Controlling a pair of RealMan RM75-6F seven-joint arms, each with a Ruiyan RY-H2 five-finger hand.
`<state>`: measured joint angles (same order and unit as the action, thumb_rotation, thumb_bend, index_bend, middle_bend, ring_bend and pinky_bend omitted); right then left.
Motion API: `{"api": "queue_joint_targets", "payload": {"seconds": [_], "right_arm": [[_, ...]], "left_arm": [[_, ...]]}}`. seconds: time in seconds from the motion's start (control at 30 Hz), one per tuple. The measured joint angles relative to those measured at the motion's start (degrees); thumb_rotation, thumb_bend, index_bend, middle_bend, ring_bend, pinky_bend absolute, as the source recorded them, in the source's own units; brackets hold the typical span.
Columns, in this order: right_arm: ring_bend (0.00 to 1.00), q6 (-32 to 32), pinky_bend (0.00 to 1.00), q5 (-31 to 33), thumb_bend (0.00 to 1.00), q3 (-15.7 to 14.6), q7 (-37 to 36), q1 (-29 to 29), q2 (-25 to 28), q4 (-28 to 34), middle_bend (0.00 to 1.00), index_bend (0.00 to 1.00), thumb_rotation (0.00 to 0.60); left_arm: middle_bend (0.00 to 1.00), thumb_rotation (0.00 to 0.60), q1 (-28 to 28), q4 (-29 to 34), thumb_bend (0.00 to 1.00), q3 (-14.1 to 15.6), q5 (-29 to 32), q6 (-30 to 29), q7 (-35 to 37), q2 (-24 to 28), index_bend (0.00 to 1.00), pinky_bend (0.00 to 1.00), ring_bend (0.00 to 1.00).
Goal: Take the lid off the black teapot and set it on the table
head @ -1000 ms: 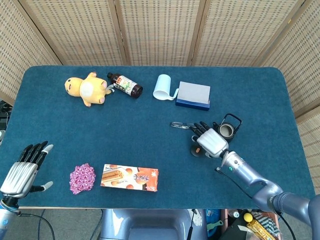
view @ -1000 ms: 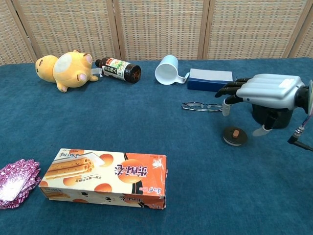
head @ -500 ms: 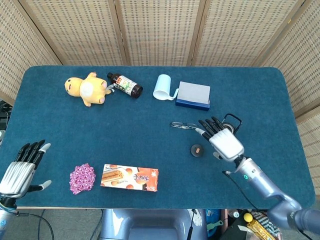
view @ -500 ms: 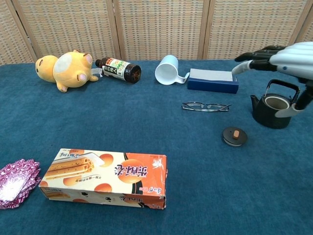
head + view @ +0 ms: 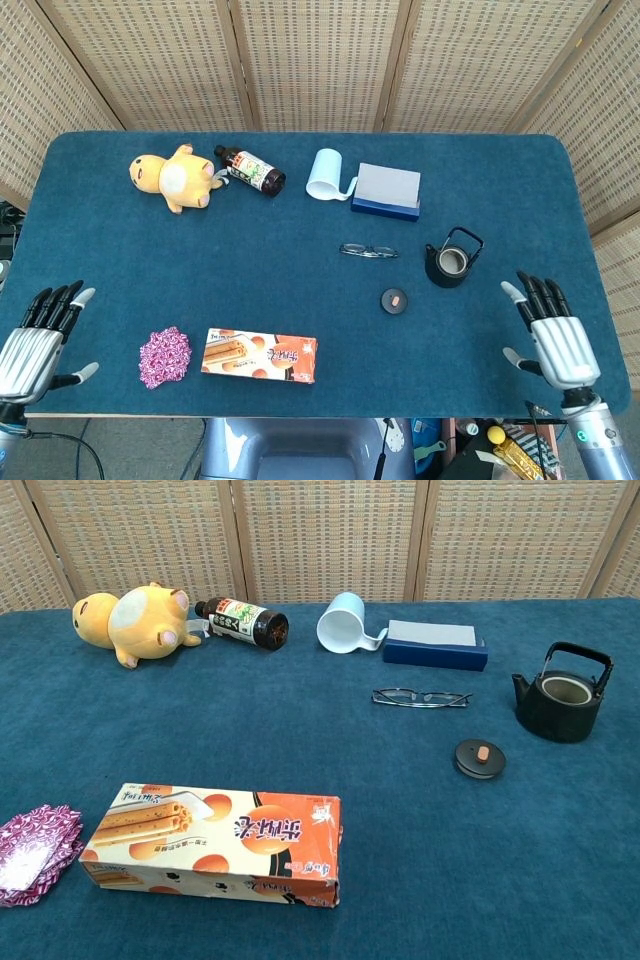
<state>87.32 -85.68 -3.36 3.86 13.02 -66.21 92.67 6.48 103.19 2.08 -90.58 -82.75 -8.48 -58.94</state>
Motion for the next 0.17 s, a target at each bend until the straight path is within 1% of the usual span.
{"api": "queue_joint_targets", "payload": {"seconds": [0.17], "right_arm": [[0.00,2.2,0.00,-0.4,0.00,0.8,-1.8,-2.3,-0.7,-1.3,0.00,0.00,0.600]], "left_arm": [[0.00,0.600,-0.3,0.1,0.11,0.2,-0.9,-0.6,0.4,0.2,0.00,0.00,0.00]]}}
